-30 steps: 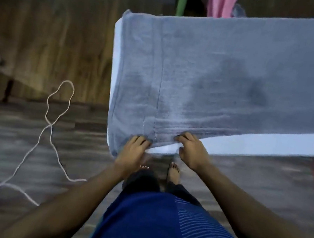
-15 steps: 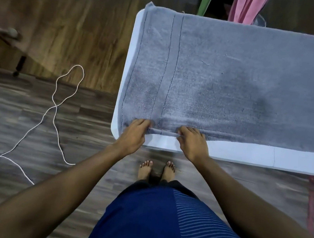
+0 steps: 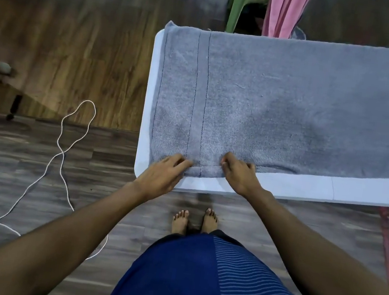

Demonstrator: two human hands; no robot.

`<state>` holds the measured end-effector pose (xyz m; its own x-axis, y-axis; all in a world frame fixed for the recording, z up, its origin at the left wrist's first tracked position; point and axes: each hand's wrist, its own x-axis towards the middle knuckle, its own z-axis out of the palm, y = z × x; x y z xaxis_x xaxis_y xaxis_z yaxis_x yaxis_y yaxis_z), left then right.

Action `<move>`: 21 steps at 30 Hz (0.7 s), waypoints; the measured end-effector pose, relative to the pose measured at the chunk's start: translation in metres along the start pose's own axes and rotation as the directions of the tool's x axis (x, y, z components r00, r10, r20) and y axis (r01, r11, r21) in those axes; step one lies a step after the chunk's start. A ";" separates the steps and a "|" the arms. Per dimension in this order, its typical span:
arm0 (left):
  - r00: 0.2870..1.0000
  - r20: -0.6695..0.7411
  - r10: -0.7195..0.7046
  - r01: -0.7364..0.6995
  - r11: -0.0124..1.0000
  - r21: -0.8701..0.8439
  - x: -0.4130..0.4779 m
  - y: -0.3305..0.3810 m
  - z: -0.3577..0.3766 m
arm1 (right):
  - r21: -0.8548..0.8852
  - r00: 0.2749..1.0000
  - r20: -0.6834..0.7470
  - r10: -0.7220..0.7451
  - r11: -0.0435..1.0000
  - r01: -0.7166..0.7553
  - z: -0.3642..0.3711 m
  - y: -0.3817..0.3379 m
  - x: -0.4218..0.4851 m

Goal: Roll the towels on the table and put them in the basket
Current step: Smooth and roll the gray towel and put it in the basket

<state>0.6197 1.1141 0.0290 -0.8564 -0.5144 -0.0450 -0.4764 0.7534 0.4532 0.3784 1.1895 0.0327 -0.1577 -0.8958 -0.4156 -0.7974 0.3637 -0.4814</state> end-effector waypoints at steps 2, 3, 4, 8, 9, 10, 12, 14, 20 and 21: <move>1.000 -0.008 0.018 -0.017 0.998 0.064 0.001 0.002 -0.002 | 0.010 1.000 -0.015 0.002 1.000 -0.002 -0.002 -0.001 -0.001; 0.999 -0.022 0.040 -0.038 0.996 0.081 0.001 0.002 -0.004 | 0.018 1.000 -0.022 0.005 1.000 -0.005 -0.002 0.000 -0.002; 0.997 -0.038 0.063 -0.059 0.994 0.088 0.001 0.003 -0.006 | 0.026 0.999 -0.032 0.013 1.000 -0.012 -0.002 0.001 -0.002; 0.993 -0.082 0.089 -0.086 0.995 0.046 -0.001 0.001 -0.005 | 0.043 0.993 -0.103 0.064 0.997 -0.060 0.002 0.004 -0.004; 0.992 -0.084 0.090 -0.088 0.996 0.027 -0.001 0.001 -0.005 | 0.053 0.990 -0.116 0.077 0.996 -0.071 0.005 0.003 -0.005; 0.992 -0.090 0.085 -0.085 0.996 0.006 -0.001 0.001 -0.006 | 0.055 0.988 -0.126 0.089 0.995 -0.083 0.007 0.003 -0.007; 0.992 -0.115 0.044 -0.049 0.998 -0.042 0.000 0.002 -0.009 | 0.018 0.977 -0.187 0.099 0.995 -0.098 0.012 0.003 -0.010; 0.988 -0.148 -0.031 0.016 0.994 -0.104 0.001 0.006 -0.013 | -0.011 0.953 -0.299 0.052 0.998 -0.058 0.015 0.000 -0.018; 0.978 -0.164 -0.132 0.086 0.962 -0.260 -0.003 0.025 -0.015 | -0.026 0.931 -0.264 -0.253 0.967 0.255 0.032 -0.035 -0.037; 0.978 -0.166 -0.124 0.080 0.965 -0.250 -0.003 0.027 -0.015 | -0.031 0.925 -0.294 -0.242 0.969 0.244 0.034 -0.039 -0.037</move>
<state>0.6127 1.1301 0.0552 -0.7456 -0.6647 0.0477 -0.4784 0.5837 0.6560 0.4351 1.2171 0.0408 -0.1240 -0.9914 -0.0415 -0.8293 0.1265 -0.5442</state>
